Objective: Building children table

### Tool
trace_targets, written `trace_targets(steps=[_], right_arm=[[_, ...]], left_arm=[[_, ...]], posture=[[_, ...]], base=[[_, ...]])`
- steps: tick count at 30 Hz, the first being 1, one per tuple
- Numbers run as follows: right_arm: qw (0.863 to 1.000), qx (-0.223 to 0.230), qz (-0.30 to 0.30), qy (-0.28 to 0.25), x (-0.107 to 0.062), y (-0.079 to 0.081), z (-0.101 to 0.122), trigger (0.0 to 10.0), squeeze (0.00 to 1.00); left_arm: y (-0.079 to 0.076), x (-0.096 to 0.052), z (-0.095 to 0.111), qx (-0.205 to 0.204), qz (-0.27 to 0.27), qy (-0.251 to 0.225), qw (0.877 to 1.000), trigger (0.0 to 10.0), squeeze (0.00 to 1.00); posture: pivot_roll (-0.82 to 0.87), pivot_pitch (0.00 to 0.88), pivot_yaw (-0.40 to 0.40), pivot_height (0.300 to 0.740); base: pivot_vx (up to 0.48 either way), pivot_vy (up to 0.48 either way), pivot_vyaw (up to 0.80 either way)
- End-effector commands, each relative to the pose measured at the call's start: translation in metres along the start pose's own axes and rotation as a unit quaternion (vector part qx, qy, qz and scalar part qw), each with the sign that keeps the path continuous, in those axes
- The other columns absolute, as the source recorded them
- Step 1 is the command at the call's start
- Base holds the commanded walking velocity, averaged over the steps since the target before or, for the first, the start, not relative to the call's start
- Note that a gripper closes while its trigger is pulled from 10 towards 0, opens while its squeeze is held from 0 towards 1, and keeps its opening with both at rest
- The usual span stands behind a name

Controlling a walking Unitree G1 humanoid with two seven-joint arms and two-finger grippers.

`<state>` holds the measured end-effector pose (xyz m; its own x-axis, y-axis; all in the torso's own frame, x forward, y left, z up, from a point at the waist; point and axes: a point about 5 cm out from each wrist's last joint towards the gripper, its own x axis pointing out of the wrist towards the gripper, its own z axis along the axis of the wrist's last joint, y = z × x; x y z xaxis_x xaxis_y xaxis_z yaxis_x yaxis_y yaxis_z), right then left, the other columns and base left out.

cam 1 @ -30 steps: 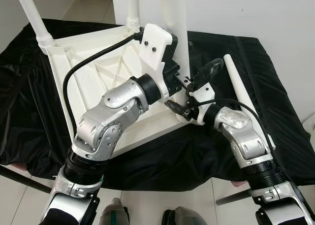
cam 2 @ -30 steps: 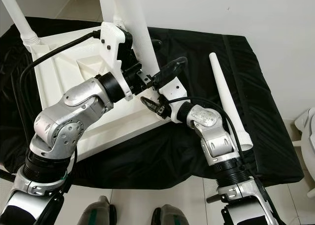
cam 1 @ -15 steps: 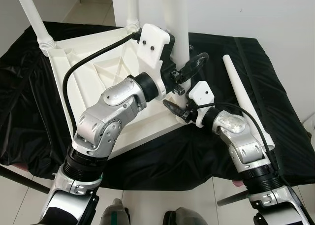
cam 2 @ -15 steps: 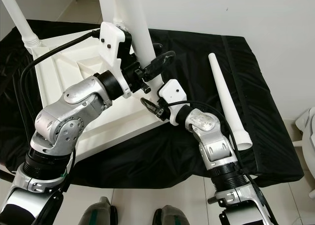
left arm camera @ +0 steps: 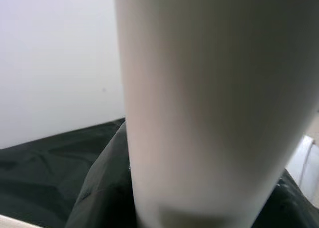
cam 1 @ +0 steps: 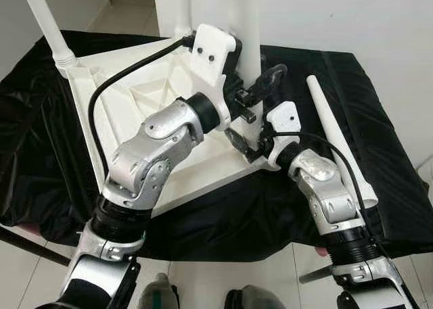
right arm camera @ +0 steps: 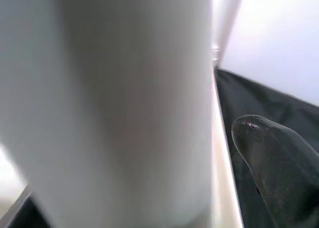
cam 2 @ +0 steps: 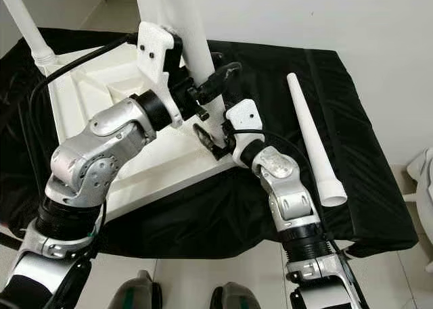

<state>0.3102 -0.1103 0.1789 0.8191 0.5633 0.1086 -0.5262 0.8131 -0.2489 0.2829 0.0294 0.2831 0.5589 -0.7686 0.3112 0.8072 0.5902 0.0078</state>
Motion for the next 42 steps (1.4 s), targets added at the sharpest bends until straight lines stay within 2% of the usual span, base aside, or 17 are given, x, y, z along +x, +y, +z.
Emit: trace_targets(steps=[1,2,4,5,6,9,11,17,31,32,33,35,36,37,38,42], right_arm=[[1.000,-0.011,-0.023,-0.009,0.005,0.002,0.004,10.0,1.00],[0.999,-0.014,-0.042,-0.007,0.009,0.005,0.005,10.0,0.67],[0.999,-0.014,-0.042,-0.007,0.009,0.005,0.005,10.0,0.67],[0.998,-0.016,-0.057,-0.005,0.012,0.007,0.005,10.0,0.39],[0.997,-0.018,-0.076,-0.002,0.016,0.009,0.005,10.0,0.00],[0.996,-0.021,-0.091,-0.002,0.020,0.011,0.007,10.0,0.00],[0.992,-0.030,-0.124,-0.003,0.027,0.013,0.010,10.0,0.00],[0.980,-0.044,-0.193,-0.003,0.037,0.007,0.016,10.0,0.00],[0.976,-0.042,-0.212,-0.015,0.045,0.010,0.020,10.0,0.00],[0.976,-0.042,-0.215,-0.014,0.047,0.011,0.019,8.2,0.00],[0.976,-0.036,-0.213,-0.013,0.047,0.012,0.018,3.1,0.00],[0.976,-0.036,-0.213,-0.013,0.047,0.012,0.018,3.1,0.00],[0.976,-0.039,-0.213,-0.015,0.048,0.012,0.019,1.1,0.00],[0.976,-0.039,-0.213,-0.015,0.048,0.012,0.019,1.1,0.00],[0.975,-0.048,-0.215,-0.020,0.049,0.013,0.021,0.0,0.00],[0.975,-0.054,-0.216,-0.024,0.050,0.013,0.023,0.0,0.00]], left_arm=[[0.003,0.006,0.007,0.015,0.025,-0.008,1.000,10.0,0.00],[0.008,0.009,0.010,0.026,0.052,-0.011,0.998,10.0,0.00],[0.008,0.009,0.010,0.026,0.052,-0.011,0.998,10.0,0.00],[0.011,0.012,0.012,0.035,0.071,-0.013,0.997,10.0,0.00],[0.014,0.015,0.014,0.047,0.092,-0.011,0.995,10.0,0.00],[0.017,0.018,0.015,0.057,0.113,-0.008,0.992,10.0,0.00],[0.022,0.023,0.019,0.063,0.140,-0.010,0.988,10.0,0.00],[0.022,0.029,0.023,0.046,0.162,-0.021,0.986,10.0,0.00],[0.015,0.036,0.027,0.033,0.161,-0.032,0.986,10.0,0.00],[0.014,0.037,0.028,0.032,0.161,-0.034,0.986,10.0,0.00],[0.013,0.037,0.028,0.032,0.161,-0.035,0.986,10.0,0.00],[0.013,0.037,0.028,0.032,0.161,-0.035,0.986,10.0,0.00],[0.013,0.037,0.029,0.032,0.161,-0.035,0.986,10.0,0.00],[0.013,0.037,0.029,0.032,0.161,-0.035,0.986,10.0,0.00],[0.013,0.038,0.029,0.031,0.162,-0.036,0.986,10.0,0.00],[0.013,0.038,0.029,0.031,0.161,-0.036,0.986,10.0,0.00]], posture=[[0.02,0.000,-0.014,0.740],[0.03,0.000,-0.016,0.740],[0.03,0.000,-0.016,0.740],[0.03,0.000,-0.020,0.740],[0.04,0.000,-0.024,0.740],[0.04,0.001,-0.026,0.740],[0.04,0.005,-0.030,0.740],[0.04,0.013,-0.032,0.740],[0.04,0.019,-0.032,0.740],[0.04,0.019,-0.033,0.740],[0.05,0.020,-0.034,0.740],[0.05,0.020,-0.034,0.740],[0.05,0.020,-0.034,0.740],[0.05,0.020,-0.034,0.740],[0.05,0.020,-0.033,0.740],[0.04,0.020,-0.032,0.740]], base=[[0.000,0.000,0.00],[0.000,0.000,0.00],[0.000,0.000,0.00],[0.000,0.000,0.00],[0.000,0.000,0.00],[0.000,0.000,0.00],[0.000,0.000,0.00],[0.000,0.000,0.00],[0.000,0.000,0.00],[0.000,0.000,0.00],[0.000,0.000,0.00],[0.000,0.000,0.00],[0.000,0.000,0.00],[0.000,0.000,0.00],[0.000,0.000,0.00],[0.000,0.000,0.00]])
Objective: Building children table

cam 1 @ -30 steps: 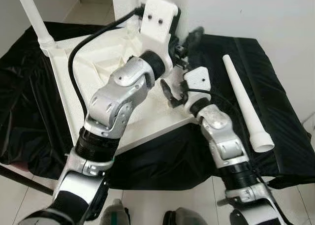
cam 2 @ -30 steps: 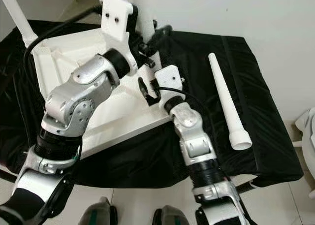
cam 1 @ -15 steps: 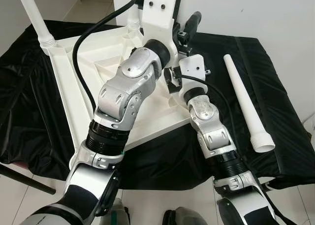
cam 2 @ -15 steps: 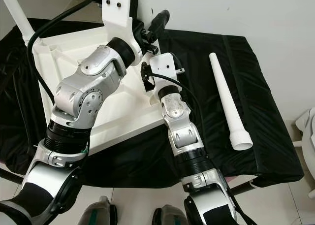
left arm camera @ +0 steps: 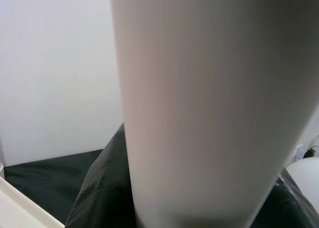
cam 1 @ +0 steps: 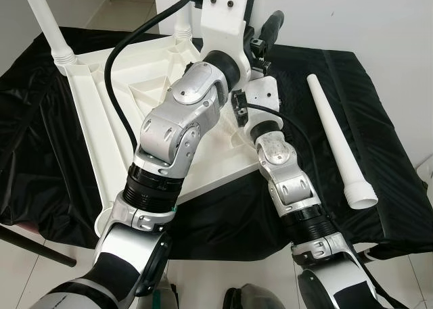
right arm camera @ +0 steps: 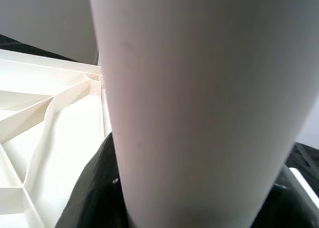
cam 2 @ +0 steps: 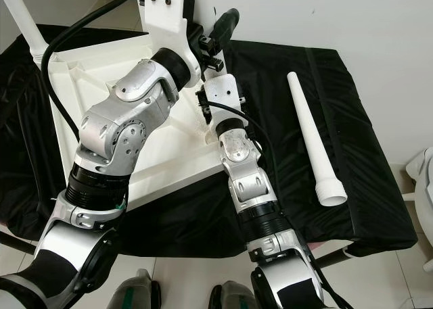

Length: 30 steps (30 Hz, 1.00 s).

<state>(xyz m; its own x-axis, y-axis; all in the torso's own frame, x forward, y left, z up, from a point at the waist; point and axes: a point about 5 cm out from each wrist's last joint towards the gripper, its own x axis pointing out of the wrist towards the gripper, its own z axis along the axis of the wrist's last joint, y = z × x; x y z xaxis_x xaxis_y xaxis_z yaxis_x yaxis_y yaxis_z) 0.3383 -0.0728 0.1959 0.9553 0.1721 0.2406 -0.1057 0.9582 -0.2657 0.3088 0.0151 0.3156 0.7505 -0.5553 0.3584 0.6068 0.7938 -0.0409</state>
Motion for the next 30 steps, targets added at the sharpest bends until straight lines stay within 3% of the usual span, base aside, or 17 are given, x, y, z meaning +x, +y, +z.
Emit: trace_targets(steps=[1,7,8,9,10,14,15,16,17,21,22,23,30], right_arm=[[1.000,-0.002,0.000,-0.016,0.003,0.003,0.007,0.0,0.00],[0.999,-0.016,-0.007,-0.027,0.005,0.002,0.011,0.0,0.00],[0.999,-0.019,-0.008,-0.028,0.005,0.002,0.012,2.7,0.00],[0.999,-0.021,-0.008,-0.030,0.005,0.002,0.012,2.7,0.00],[0.999,-0.018,-0.011,-0.027,0.005,0.002,0.012,10.0,0.00],[0.999,-0.010,-0.025,-0.018,0.007,0.000,0.010,10.0,0.00],[0.999,-0.010,-0.031,-0.014,0.007,-0.001,0.009,10.0,0.00],[0.999,-0.010,-0.031,-0.014,0.007,-0.001,0.009,10.0,0.00],[0.999,-0.010,-0.038,-0.010,0.008,-0.003,0.009,10.0,0.00],[0.999,-0.011,-0.045,-0.005,0.009,-0.004,0.008,10.0,0.00],[0.999,-0.011,-0.046,-0.004,0.010,-0.005,0.007,10.0,0.00],[0.999,-0.010,-0.047,-0.003,0.010,-0.005,0.007,10.0,0.00],[0.998,0.007,-0.060,0.004,0.010,-0.009,0.004,10.0,0.00]], left_arm=[[0.000,0.002,0.007,0.006,0.019,-0.009,1.000,10.0,0.00],[-0.001,0.003,0.006,0.004,0.018,-0.007,1.000,10.0,0.00],[-0.001,0.003,0.005,0.005,0.017,-0.006,1.000,10.0,0.00],[-0.001,0.003,0.005,0.005,0.017,-0.006,1.000,10.0,0.00],[-0.002,0.003,0.005,0.005,0.016,-0.006,1.000,10.0,0.00],[-0.003,0.003,0.005,0.001,0.010,-0.008,1.000,10.0,0.00],[-0.004,0.003,0.005,-0.003,0.006,-0.011,1.000,10.0,0.55],[-0.004,0.003,0.005,-0.003,0.006,-0.011,1.000,10.0,0.55],[-0.004,0.002,0.006,-0.007,0.003,-0.015,1.000,10.0,1.00],[-0.008,0.002,0.008,-0.008,-0.012,-0.021,1.000,10.0,1.00],[-0.009,0.002,0.008,-0.002,-0.013,-0.020,1.000,10.0,0.57],[-0.011,0.002,0.008,0.000,-0.020,-0.019,1.000,10.0,0.00],[-0.013,-0.001,0.012,-0.014,-0.037,-0.029,0.999,10.0,0.00]], posture=[[0.04,0.020,-0.032,0.740],[0.04,0.021,-0.031,0.740],[0.04,0.022,-0.030,0.740],[0.04,0.022,-0.030,0.740],[0.04,0.022,-0.030,0.740],[0.05,0.019,-0.031,0.740],[0.05,0.018,-0.032,0.740],[0.05,0.018,-0.032,0.740],[0.04,0.018,-0.031,0.740],[0.04,0.015,-0.033,0.740],[0.04,0.015,-0.033,0.740],[0.04,0.015,-0.033,0.740],[0.04,0.005,-0.034,0.740]], base=[[0.000,0.000,0.00],[0.000,0.000,0.00],[0.000,0.000,0.00],[0.000,0.000,0.00],[0.000,0.000,0.00],[0.000,0.000,0.00],[0.000,0.000,0.00],[0.000,0.000,0.00],[0.000,0.000,0.00],[0.000,0.000,0.00],[0.000,0.000,0.00],[0.000,0.000,0.00],[0.000,0.000,0.00]])
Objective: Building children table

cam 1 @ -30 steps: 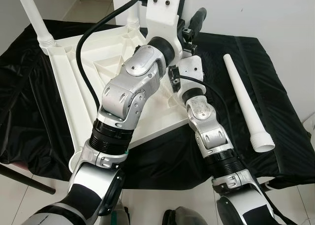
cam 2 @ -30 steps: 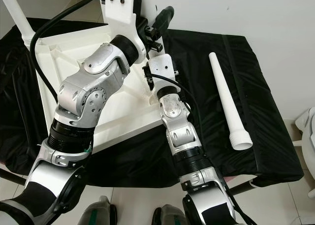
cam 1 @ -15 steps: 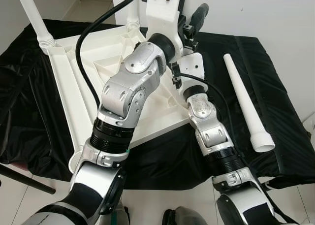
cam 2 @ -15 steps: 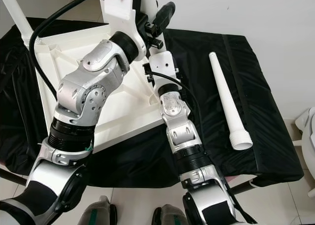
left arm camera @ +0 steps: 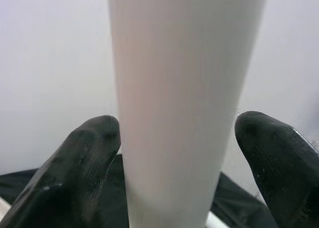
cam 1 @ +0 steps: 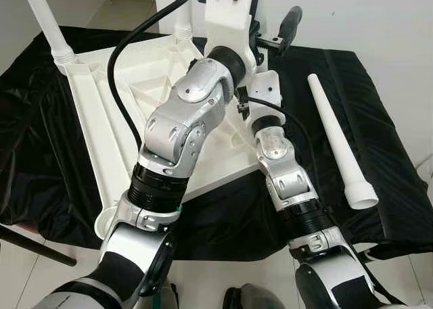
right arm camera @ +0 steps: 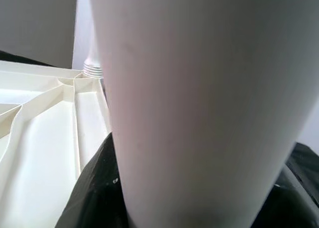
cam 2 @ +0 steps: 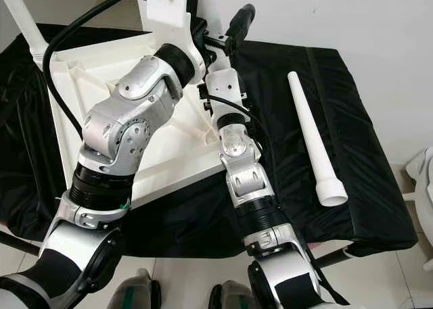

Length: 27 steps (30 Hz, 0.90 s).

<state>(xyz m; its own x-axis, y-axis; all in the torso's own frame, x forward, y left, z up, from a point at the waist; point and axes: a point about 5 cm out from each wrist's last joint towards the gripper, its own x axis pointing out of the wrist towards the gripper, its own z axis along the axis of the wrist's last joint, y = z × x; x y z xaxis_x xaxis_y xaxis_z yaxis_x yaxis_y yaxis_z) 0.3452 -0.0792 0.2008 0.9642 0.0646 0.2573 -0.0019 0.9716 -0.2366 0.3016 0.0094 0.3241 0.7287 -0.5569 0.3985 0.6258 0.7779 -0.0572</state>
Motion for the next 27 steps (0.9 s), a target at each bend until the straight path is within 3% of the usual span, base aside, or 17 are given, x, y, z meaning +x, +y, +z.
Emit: trace_targets(steps=[1,6,9,12,16,22,24,27], right_arm=[[1.000,0.006,-0.006,-0.001,0.003,-0.001,0.003,10.0,0.00],[0.998,0.045,-0.047,0.015,0.006,-0.015,-0.003,10.0,0.00],[0.997,0.048,-0.053,0.016,0.007,-0.018,-0.004,10.0,0.00],[0.995,0.062,-0.069,0.020,0.009,-0.025,-0.005,10.0,0.00],[0.995,0.068,-0.075,0.024,0.010,-0.030,-0.007,10.0,0.00],[0.993,0.094,-0.061,0.037,0.008,-0.034,-0.011,10.0,0.00],[0.991,0.118,-0.039,0.043,0.002,-0.034,-0.015,10.0,0.00],[0.991,0.121,-0.028,0.044,-0.003,-0.036,-0.018,10.0,0.00]], left_arm=[[-0.004,-0.001,0.003,-0.002,-0.029,-0.008,1.000,10.0,0.00],[0.002,-0.013,0.004,-0.012,-0.053,-0.010,0.998,10.0,0.00],[0.004,-0.017,0.005,-0.015,-0.061,-0.012,0.998,10.0,0.00],[0.013,-0.030,0.004,-0.037,-0.085,-0.019,0.996,10.0,0.00],[0.019,-0.036,-0.001,-0.029,-0.089,-0.011,0.996,10.0,0.00],[0.033,-0.042,-0.013,-0.013,-0.057,0.012,0.998,10.0,0.00],[0.046,-0.046,-0.029,0.028,-0.009,0.041,0.999,10.0,0.00],[0.053,-0.052,-0.039,0.051,0.018,0.060,0.997,10.0,0.00]], posture=[[0.04,0.005,-0.034,0.740],[0.04,0.000,-0.039,0.740],[0.04,0.000,-0.040,0.740],[0.02,0.000,-0.052,0.740],[0.02,0.000,-0.053,0.740],[0.01,0.000,-0.051,0.740],[0.02,0.000,-0.048,0.740],[0.02,0.000,-0.048,0.740]], base=[[0.000,0.000,0.00],[0.000,0.000,0.00],[0.000,0.000,0.00],[0.000,0.000,0.00],[0.000,0.000,0.00],[0.000,0.000,0.00],[0.000,0.000,0.00],[0.000,0.000,0.00]])
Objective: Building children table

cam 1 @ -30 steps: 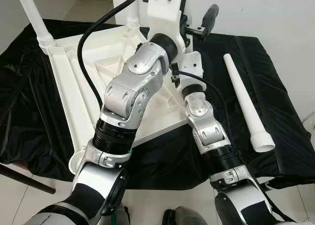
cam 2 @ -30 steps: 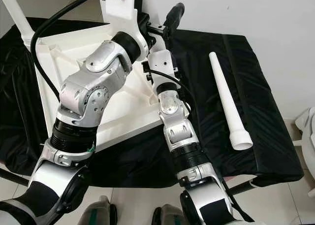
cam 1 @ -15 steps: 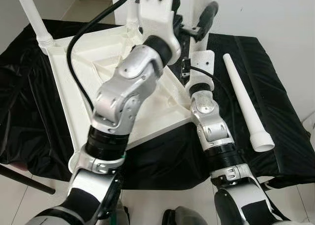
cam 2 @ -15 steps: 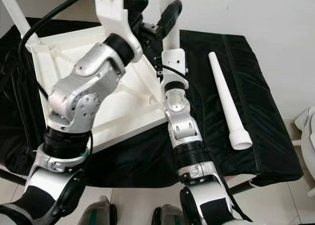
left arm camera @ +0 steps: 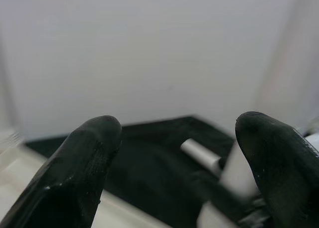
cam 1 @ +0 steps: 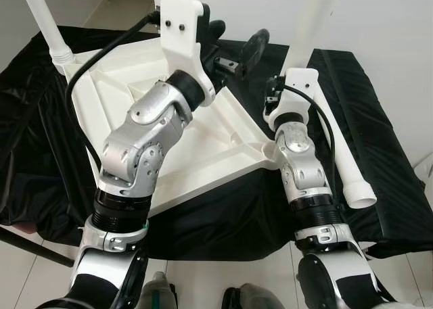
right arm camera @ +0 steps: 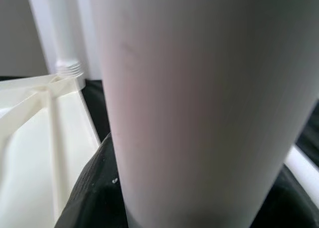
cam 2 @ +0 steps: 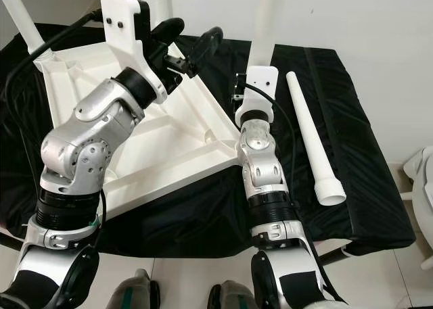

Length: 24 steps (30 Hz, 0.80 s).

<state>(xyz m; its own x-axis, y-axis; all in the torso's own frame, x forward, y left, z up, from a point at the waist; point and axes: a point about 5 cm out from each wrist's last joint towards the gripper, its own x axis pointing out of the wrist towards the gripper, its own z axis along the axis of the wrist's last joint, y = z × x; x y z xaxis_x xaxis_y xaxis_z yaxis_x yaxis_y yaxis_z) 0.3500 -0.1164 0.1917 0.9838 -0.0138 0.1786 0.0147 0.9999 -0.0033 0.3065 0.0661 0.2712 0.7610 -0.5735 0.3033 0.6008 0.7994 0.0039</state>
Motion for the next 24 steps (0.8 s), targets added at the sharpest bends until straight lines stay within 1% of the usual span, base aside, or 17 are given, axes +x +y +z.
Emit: trace_targets(steps=[1,2,4,5,6,8,10,11,13,16,17,20,22,23,24], right_arm=[[1.000,0.008,0.006,0.000,-0.003,-0.002,0.000,10.0,0.00],[1.000,0.008,0.006,0.000,-0.003,-0.002,0.000,10.0,0.00],[1.000,0.000,0.008,-0.005,-0.009,-0.009,-0.002,10.0,0.00],[1.000,0.000,0.008,-0.005,-0.009,-0.009,-0.002,10.0,0.00],[1.000,-0.003,0.007,-0.005,-0.011,-0.012,-0.003,10.0,0.00],[1.000,-0.003,0.007,-0.005,-0.011,-0.012,-0.003,10.0,0.00],[1.000,-0.015,0.001,-0.004,-0.017,-0.019,-0.004,10.0,0.00],[1.000,-0.015,0.001,-0.004,-0.017,-0.019,-0.004,10.0,0.00],[1.000,-0.023,0.001,-0.003,-0.025,-0.022,-0.005,10.0,0.00],[1.000,-0.022,0.004,0.001,-0.028,-0.022,-0.005,10.0,0.00],[1.000,-0.024,0.006,0.002,-0.031,-0.022,-0.005,10.0,0.00],[1.000,-0.024,0.006,0.002,-0.031,-0.022,-0.005,10.0,0.00],[1.000,-0.024,0.009,0.006,-0.034,-0.022,-0.006,10.0,0.00],[1.000,-0.024,0.012,0.012,-0.036,-0.022,-0.009,10.0,0.00],[0.999,-0.025,0.017,0.017,-0.038,-0.021,-0.011,10.0,0.00]], left_arm=[[0.002,-0.002,-0.006,0.016,0.013,0.009,1.000,10.0,0.00],[0.002,-0.002,-0.006,0.016,0.013,0.009,1.000,10.0,0.00],[0.005,-0.008,-0.017,0.019,0.036,0.028,0.999,10.0,0.00],[0.005,-0.008,-0.017,0.019,0.036,0.028,0.999,10.0,0.00],[0.005,-0.011,-0.023,0.024,0.043,0.040,0.998,10.0,0.00],[0.005,-0.011,-0.023,0.024,0.043,0.040,0.998,10.0,0.00],[0.003,-0.016,-0.034,0.043,0.050,0.062,0.996,10.0,0.00],[0.003,-0.016,-0.034,0.043,0.050,0.062,0.996,10.0,0.00],[0.003,-0.021,-0.042,0.055,0.052,0.076,0.994,10.0,0.00],[0.003,-0.022,-0.045,0.061,0.053,0.081,0.993,10.0,0.00],[0.003,-0.024,-0.048,0.072,0.053,0.085,0.992,10.0,0.00],[0.003,-0.024,-0.048,0.072,0.053,0.085,0.992,10.0,0.00],[0.003,-0.026,-0.051,0.078,0.050,0.089,0.992,10.0,0.00],[-0.002,-0.030,-0.057,0.095,0.025,0.101,0.990,10.0,0.00],[-0.007,-0.033,-0.063,0.100,0.001,0.115,0.988,10.0,0.00]], posture=[[0.02,0.000,-0.048,0.740],[0.02,0.000,-0.048,0.740],[0.02,0.000,-0.041,0.740],[0.02,0.000,-0.041,0.740],[0.02,0.000,-0.040,0.740],[0.02,0.000,-0.040,0.740],[0.02,0.001,-0.033,0.740],[0.02,0.001,-0.033,0.740],[0.02,0.007,-0.031,0.740],[0.01,0.013,-0.030,0.740],[0.01,0.015,-0.029,0.740],[0.01,0.015,-0.029,0.740],[0.01,0.015,-0.029,0.740],[0.01,0.023,-0.028,0.740],[0.01,0.025,-0.030,0.740]], base=[[0.000,0.000,0.00],[0.000,0.000,0.00],[0.000,0.000,0.00],[0.000,0.000,0.00],[0.000,0.000,0.00],[0.000,0.000,0.00],[0.000,0.000,0.00],[0.000,0.000,0.00],[0.000,0.000,0.00],[0.000,0.000,0.00],[0.000,0.000,0.00],[0.000,0.000,0.00],[0.000,0.000,0.00],[0.000,0.000,0.00],[0.000,0.000,0.00]])
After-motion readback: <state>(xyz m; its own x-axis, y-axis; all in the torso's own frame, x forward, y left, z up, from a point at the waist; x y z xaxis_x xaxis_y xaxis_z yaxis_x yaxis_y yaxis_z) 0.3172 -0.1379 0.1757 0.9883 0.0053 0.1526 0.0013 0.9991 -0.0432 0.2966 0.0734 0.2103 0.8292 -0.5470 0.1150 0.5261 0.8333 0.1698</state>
